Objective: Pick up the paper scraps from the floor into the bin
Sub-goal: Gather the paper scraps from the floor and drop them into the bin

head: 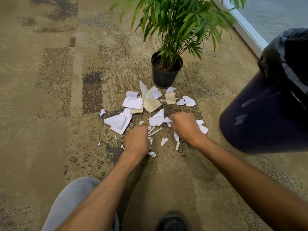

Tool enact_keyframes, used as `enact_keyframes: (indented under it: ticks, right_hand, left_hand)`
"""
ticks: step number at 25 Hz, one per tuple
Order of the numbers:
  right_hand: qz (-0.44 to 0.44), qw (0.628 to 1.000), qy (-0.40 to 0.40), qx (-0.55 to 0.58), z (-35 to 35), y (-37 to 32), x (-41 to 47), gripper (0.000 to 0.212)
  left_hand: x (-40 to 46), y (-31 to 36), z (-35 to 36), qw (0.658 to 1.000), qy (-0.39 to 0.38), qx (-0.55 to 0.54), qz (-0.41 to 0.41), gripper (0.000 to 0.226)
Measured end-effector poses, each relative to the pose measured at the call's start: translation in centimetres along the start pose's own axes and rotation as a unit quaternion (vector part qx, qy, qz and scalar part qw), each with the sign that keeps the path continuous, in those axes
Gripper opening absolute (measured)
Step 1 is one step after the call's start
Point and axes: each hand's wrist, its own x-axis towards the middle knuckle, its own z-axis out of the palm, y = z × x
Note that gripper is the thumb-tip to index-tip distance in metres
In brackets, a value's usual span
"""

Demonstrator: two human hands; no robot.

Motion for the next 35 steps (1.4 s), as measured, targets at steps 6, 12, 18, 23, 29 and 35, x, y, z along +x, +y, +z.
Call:
enact_keyframes:
  ticks: [6, 12, 18, 23, 29, 35]
  right_hand:
    - [0.121, 0.963, 0.029, 0.240, -2.0, 3.6, -1.1, 0.020]
    - [0.143, 0.985, 0.061, 0.073, -3.1, 6.9, -0.9, 0.016]
    - [0.127, 0.989, -0.025, -0.068, -0.9, 7.4, -2.3, 0.017]
    - [0.068, 0.992, -0.095, -0.038, -0.6, 7.2, -4.1, 0.039]
    - [0.019, 0.989, -0.138, -0.042, -0.1, 6.9, -5.5, 0.044]
    - [0.033, 0.994, -0.033, 0.099, -0.6, 6.1, -4.2, 0.031]
  left_hand:
    - [1.1, -1.2, -0.7, 0.997, 0.044, -0.068, 0.003, 0.011]
    - [3.6, -0.1, -1.2, 0.980, 0.127, -0.136, 0.074, 0.011]
    - [6.0, -0.1, 1.4, 0.989, 0.021, -0.064, 0.132, 0.010]
    - [6.0, 1.1, 1.8, 0.985, 0.028, -0.065, 0.156, 0.009]
    - [6.0, 1.1, -0.4, 0.986, 0.044, -0.135, 0.082, 0.011]
    - [5.9, -0.4, -1.6, 0.990, 0.028, -0.138, 0.021, 0.044]
